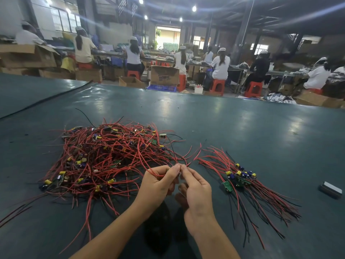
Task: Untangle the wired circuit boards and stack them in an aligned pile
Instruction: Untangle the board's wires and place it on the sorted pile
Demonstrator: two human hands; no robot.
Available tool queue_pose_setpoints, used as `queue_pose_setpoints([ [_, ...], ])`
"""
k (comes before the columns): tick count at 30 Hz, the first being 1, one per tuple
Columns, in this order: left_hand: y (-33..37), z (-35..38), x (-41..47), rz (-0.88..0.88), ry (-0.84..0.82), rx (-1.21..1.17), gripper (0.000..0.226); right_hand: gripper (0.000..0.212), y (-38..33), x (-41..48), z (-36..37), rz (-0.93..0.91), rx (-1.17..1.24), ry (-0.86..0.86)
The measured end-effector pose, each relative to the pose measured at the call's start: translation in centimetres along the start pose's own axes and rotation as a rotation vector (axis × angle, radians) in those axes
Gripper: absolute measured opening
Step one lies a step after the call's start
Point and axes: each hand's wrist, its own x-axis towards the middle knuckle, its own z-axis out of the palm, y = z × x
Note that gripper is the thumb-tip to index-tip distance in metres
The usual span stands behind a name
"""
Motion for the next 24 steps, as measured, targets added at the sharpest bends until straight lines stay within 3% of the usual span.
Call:
queue_pose_setpoints([
  [9, 0.1, 0.4, -0.4, 0.006, 0.025, 0.029, 0.037, 0.025, 0.7, 0.1, 0.1, 0.034, -0.021, 0.040],
  [14, 0.3, 0.8, -0.3, 0.010, 0.066, -0.012, 0.032, 0.010, 0.1, 0.4, 0.2, 0.093, 0.055, 0.061],
  [19, 0.1, 0.9, -0.4, 0.008, 0.118, 0.006, 0.041, 0.004, -1.0, 1.7, -1.1, 0.106, 0.075, 0.184],
  [24, 0.4, 1.0, -0.4, 0.017, 0.121, 0.033, 0.047, 0.005, -1.7, 2.9, -2.2, 0.054, 0.161, 0.201],
])
